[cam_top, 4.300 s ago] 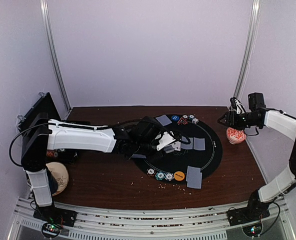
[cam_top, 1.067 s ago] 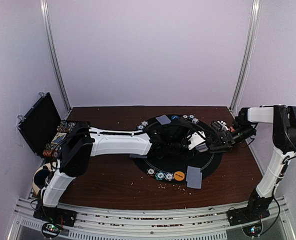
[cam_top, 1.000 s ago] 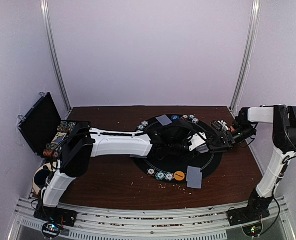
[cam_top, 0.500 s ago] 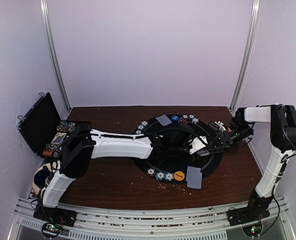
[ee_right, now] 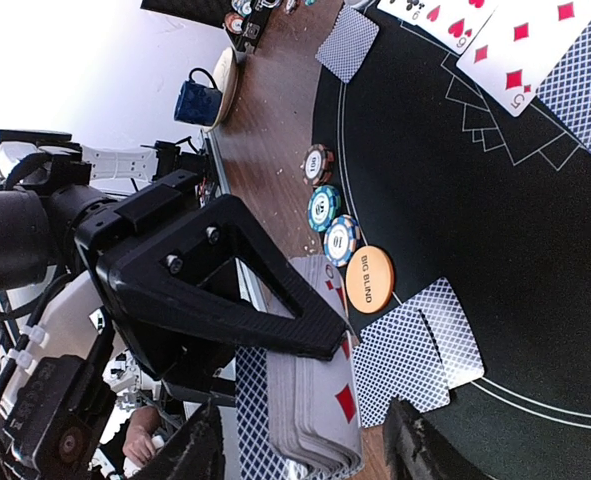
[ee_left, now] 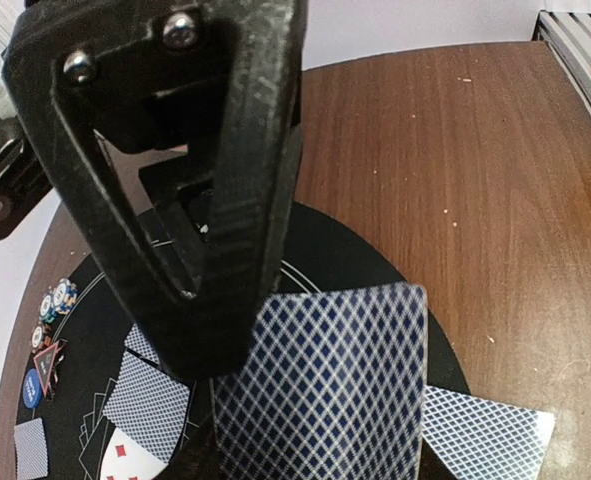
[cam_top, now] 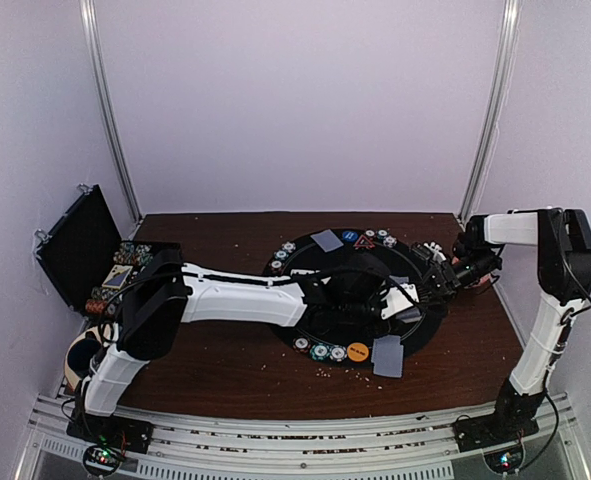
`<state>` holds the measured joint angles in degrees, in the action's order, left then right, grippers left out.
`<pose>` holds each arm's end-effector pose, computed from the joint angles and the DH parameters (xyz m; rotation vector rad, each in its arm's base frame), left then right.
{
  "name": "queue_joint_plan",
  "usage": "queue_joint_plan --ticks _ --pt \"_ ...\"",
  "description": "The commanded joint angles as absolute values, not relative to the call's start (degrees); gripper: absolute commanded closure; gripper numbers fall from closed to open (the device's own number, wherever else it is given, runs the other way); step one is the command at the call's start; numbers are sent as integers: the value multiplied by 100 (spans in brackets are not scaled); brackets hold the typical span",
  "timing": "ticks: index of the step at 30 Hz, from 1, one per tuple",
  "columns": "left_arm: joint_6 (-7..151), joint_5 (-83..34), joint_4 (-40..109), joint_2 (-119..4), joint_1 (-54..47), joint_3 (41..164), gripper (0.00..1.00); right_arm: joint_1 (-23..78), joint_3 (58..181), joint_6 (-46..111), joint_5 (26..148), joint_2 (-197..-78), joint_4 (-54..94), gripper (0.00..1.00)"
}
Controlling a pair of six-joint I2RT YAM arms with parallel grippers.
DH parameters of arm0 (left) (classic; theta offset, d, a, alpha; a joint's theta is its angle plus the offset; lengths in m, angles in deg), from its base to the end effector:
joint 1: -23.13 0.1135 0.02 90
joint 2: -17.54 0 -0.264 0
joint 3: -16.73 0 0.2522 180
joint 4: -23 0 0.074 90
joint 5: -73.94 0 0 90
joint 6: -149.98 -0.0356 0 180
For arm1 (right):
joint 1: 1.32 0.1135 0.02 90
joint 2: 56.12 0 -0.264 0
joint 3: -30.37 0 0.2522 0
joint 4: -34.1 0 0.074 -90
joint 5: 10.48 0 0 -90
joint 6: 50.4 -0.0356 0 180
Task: Distribute texas hold em gaming equipment
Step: Pass from the left arm to the right
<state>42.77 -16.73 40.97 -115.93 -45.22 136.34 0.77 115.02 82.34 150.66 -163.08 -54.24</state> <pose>0.1987 -0.5017 0.1869 1.4819 1.5910 -0.5335 0.2987 0.0446 0.1903 -0.6311 2.3567 1.7755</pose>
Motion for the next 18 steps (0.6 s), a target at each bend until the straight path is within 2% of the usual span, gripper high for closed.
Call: queue_joint_plan --ticks 1,12,18 --pt "4223 -1676 3638 -11232 -4549 13580 77 212 11482 8085 15061 -16347 -5271 46" --pt "4202 -1601 3577 -11216 -4551 13631 77 337 11400 7914 14978 -16335 -5075 52" --pt "4188 -1558 3567 -11219 -4551 13627 77 424 11424 8070 14997 -16373 -5221 63"
